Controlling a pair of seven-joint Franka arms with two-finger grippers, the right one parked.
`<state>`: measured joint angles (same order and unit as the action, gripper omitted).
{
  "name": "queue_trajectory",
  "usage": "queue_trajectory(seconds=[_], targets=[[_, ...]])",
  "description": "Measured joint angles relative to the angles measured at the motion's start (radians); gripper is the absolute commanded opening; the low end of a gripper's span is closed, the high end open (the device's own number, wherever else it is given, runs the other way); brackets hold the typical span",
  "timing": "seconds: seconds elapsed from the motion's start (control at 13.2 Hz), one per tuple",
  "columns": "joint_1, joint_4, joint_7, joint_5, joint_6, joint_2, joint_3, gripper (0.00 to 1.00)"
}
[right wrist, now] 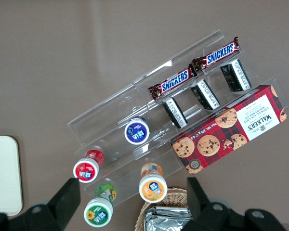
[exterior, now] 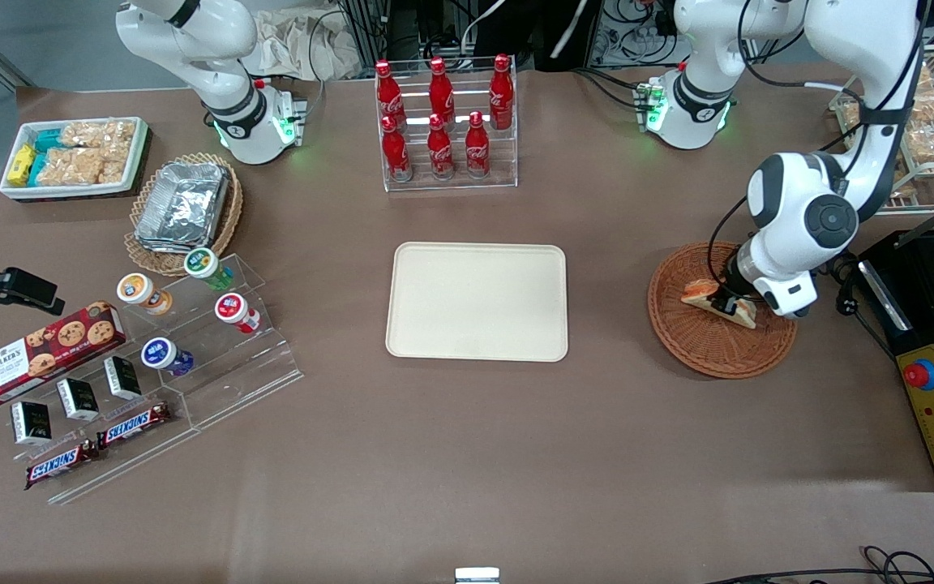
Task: Place sandwich from basket to tray
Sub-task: 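Lift the sandwich up out of the basket with the left gripper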
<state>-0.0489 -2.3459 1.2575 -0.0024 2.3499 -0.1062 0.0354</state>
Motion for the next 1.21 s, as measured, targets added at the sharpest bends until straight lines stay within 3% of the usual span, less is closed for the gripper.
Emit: queue_trajectory(seconds=[0.38,0.68,0.91,1.21], targets=[[-0.002,0.345,-0.015,0.037,-0.429,0.046,0.028,0.02],[-0.004,0.58,-0.157,0.041,-0.674,0.041,0.057,0.02],[-0.005,0.621,-0.267,0.044,-0.713,0.036,0.108,0.02],[-0.016,0.622,-0.345,0.068,-0.706,-0.032,0.285,0.03]])
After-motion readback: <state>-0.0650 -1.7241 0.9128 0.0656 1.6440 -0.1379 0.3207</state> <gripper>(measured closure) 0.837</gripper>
